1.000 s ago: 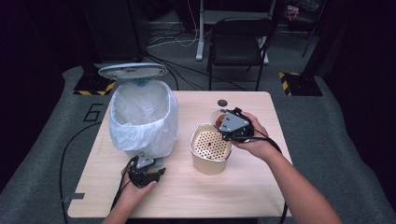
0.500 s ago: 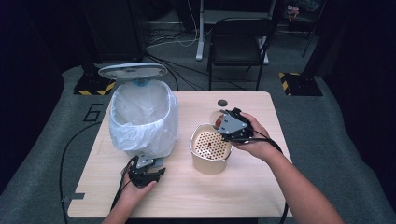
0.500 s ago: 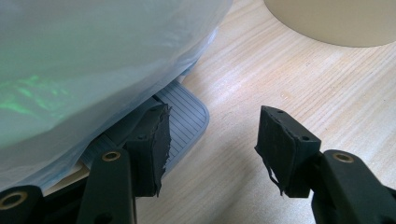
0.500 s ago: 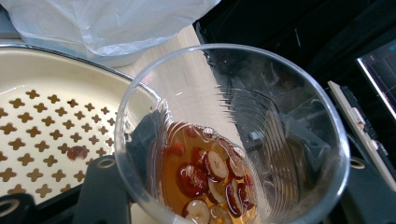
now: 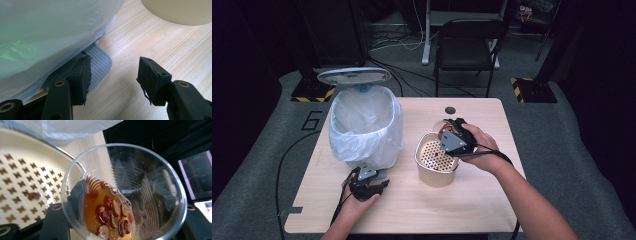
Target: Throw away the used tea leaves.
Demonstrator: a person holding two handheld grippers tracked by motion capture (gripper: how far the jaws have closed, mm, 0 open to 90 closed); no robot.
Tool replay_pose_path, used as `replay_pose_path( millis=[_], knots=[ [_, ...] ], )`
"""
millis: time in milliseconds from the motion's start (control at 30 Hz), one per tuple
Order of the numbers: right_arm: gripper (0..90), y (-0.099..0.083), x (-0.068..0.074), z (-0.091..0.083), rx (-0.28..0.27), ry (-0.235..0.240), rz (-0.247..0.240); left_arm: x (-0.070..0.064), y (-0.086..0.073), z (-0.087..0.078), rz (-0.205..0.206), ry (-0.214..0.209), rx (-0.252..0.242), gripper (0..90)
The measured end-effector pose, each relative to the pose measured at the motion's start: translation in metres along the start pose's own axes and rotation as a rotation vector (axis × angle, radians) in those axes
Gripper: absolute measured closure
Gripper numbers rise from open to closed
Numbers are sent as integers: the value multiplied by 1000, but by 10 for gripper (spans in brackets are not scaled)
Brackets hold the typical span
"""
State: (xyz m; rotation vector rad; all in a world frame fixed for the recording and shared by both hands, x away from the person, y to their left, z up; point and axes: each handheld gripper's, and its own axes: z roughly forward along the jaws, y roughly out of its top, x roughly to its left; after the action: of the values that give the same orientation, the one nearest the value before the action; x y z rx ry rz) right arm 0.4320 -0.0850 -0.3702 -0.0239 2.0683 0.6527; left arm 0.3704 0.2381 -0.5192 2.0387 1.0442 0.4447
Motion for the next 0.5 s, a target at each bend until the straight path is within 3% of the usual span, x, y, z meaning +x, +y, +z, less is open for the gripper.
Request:
replay_pose_path(
  millis=[367, 500],
  knots=[
    [405, 3, 16, 7, 67, -100, -216, 0, 0, 0, -3, -1, 0, 442],
    [408, 2, 26, 11, 104, -150, -389, 0, 0, 0, -3, 0, 0, 442]
  ],
)
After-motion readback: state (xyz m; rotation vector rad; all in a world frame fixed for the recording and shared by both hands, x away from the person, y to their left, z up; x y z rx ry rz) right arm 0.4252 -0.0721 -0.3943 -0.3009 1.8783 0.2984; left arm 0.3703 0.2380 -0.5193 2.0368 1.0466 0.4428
